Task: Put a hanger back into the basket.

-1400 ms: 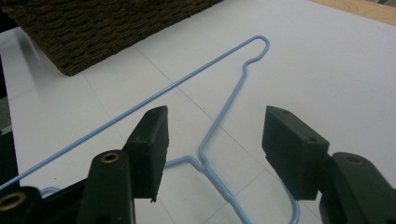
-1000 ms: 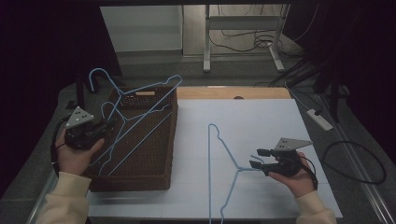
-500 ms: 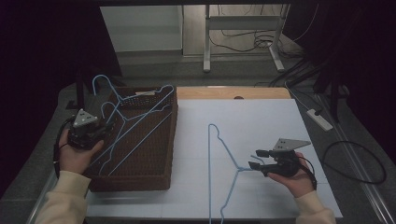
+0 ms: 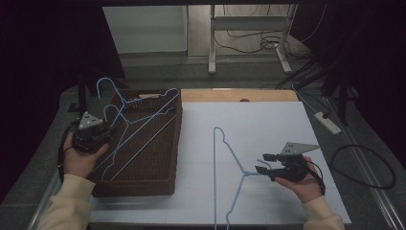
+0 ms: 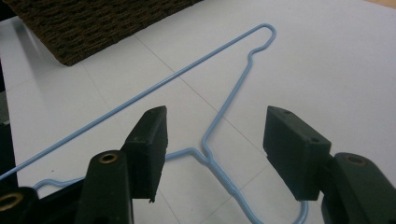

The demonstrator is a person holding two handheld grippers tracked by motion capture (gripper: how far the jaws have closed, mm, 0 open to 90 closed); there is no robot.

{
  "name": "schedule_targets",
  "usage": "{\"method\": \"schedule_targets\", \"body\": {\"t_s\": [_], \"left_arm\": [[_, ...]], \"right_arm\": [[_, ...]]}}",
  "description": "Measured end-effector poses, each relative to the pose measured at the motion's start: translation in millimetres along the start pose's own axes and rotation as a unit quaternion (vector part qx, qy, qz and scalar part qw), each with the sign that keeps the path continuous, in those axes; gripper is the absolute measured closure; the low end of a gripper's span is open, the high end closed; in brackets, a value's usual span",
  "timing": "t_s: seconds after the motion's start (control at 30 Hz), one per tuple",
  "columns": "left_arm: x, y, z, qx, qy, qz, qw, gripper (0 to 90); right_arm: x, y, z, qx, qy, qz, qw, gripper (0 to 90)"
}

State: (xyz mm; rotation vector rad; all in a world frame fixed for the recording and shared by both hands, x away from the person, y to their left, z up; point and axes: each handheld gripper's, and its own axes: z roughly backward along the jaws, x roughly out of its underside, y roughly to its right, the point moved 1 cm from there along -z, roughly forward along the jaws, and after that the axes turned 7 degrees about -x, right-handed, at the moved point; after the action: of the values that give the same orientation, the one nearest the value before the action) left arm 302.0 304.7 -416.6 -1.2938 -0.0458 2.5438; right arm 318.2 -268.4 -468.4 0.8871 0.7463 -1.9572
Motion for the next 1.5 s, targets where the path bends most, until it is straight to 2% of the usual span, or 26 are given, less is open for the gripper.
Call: {"method": "schedule_targets", "body": {"t_s": [0.23, 0.47, 0.57, 0.63, 0.7, 0.73, 0.77, 0.8, 0.83, 0.87, 0.9, 0.97, 1.0, 1.03, 1.07, 1.1, 1.17, 1.23, 1.27, 1.33, 1.4, 1.47, 1.5], "left_arm": [[5.3, -1.5, -6.9, 0.004, -0.014, 0.001, 0.9999, 86.0], [1.0, 10.1, -26.7, 0.010, -0.038, -0.004, 0.9992, 86.0], [-0.1, 13.3, -32.0, 0.008, -0.045, 0.002, 0.9990, 86.0], [2.7, 10.7, -33.9, 0.022, -0.054, 0.021, 0.9981, 86.0], [4.1, 11.1, -35.0, 0.021, -0.061, 0.017, 0.9978, 86.0], [5.8, 12.3, -36.4, 0.018, -0.066, 0.009, 0.9976, 86.0], [7.5, 13.4, -38.0, 0.020, -0.071, 0.003, 0.9973, 85.9], [9.9, 15.8, -41.4, 0.031, -0.078, -0.005, 0.9965, 86.0], [9.9, 15.8, -41.4, 0.031, -0.078, -0.005, 0.9965, 85.9], [10.4, 17.7, -45.1, 0.038, -0.093, -0.011, 0.9949, 85.9], [10.4, 17.7, -45.1, 0.038, -0.093, -0.011, 0.9949, 85.8], [10.5, 17.4, -48.9, 0.050, -0.110, -0.007, 0.9927, 85.6], [11.6, 16.8, -52.5, 0.041, -0.123, -0.008, 0.9915, 84.8], [11.6, 16.8, -52.5, 0.041, -0.123, -0.008, 0.9915, 80.9], [12.0, 16.2, -53.4, 0.037, -0.124, -0.009, 0.9916, 80.9], [12.0, 16.1, -53.4, 0.033, -0.121, -0.010, 0.9920, 74.2], [10.8, 16.3, -50.3, 0.006, -0.104, -0.017, 0.9945, 64.0], [8.9, 15.7, -46.6, -0.005, -0.087, -0.014, 0.9961, 52.1], [8.1, 15.4, -44.2, -0.007, -0.078, -0.015, 0.9968, 50.2], [6.3, 15.3, -39.2, -0.007, -0.064, -0.015, 0.9978, 46.0], [3.8, 17.2, -29.8, 0.005, -0.037, -0.017, 0.9992, 43.8], [1.7, 20.5, -21.7, 0.019, -0.018, -0.020, 0.9995, 42.5], [1.7, 20.5, -21.7, 0.019, -0.018, -0.020, 0.9995, 41.7]], "right_arm": [[-0.2, -0.5, -1.2, 0.000, -0.003, 0.001, 1.0000, 41.1], [-0.5, -1.1, -2.8, -0.003, -0.003, -0.001, 1.0000, 41.1], [-0.9, -1.6, -2.7, -0.005, -0.004, 0.000, 1.0000, 41.0], [-0.6, -1.5, -2.7, -0.007, -0.003, -0.001, 1.0000, 41.1], [-0.7, -1.4, -2.5, -0.008, -0.001, -0.001, 1.0000, 41.1], [-0.7, -1.4, -2.5, -0.008, -0.001, -0.001, 1.0000, 41.1], [-0.8, -1.6, -2.4, -0.008, -0.001, -0.001, 1.0000, 41.0], [-0.8, -2.2, -2.2, -0.008, -0.002, 0.000, 1.0000, 41.0], [-0.8, -2.4, -2.3, -0.008, -0.002, 0.000, 1.0000, 41.0], [-0.8, -2.4, -2.4, -0.008, -0.002, 0.000, 1.0000, 41.0], [-0.8, -2.4, -2.4, -0.008, -0.002, 0.000, 1.0000, 41.0], [-0.9, -2.3, -2.6, -0.007, -0.003, -0.001, 1.0000, 41.0], [-0.9, -2.1, -2.8, -0.007, -0.004, 0.000, 1.0000, 41.0], [-0.9, -2.1, -2.8, -0.007, -0.004, 0.000, 1.0000, 41.0], [-0.8, -2.1, -2.8, -0.007, -0.004, 0.000, 1.0000, 41.0], [-0.7, -2.2, -2.8, -0.008, -0.005, 0.000, 1.0000, 41.0], [-0.6, -2.3, -2.6, -0.007, -0.004, -0.001, 1.0000, 41.0], [-0.6, -2.3, -2.2, -0.008, -0.002, -0.001, 1.0000, 41.0], [-0.5, -2.2, -2.1, -0.008, -0.002, -0.001, 1.0000, 41.0], [-0.3, -2.1, -1.9, -0.007, -0.002, -0.002, 1.0000, 40.9], [-0.3, -2.3, -2.1, -0.007, -0.003, -0.001, 1.0000, 40.9], [-0.2, -2.6, -2.2, -0.008, -0.004, -0.001, 1.0000, 40.9], [-0.2, -2.6, -2.2, -0.008, -0.004, -0.001, 1.0000, 40.9]]}}
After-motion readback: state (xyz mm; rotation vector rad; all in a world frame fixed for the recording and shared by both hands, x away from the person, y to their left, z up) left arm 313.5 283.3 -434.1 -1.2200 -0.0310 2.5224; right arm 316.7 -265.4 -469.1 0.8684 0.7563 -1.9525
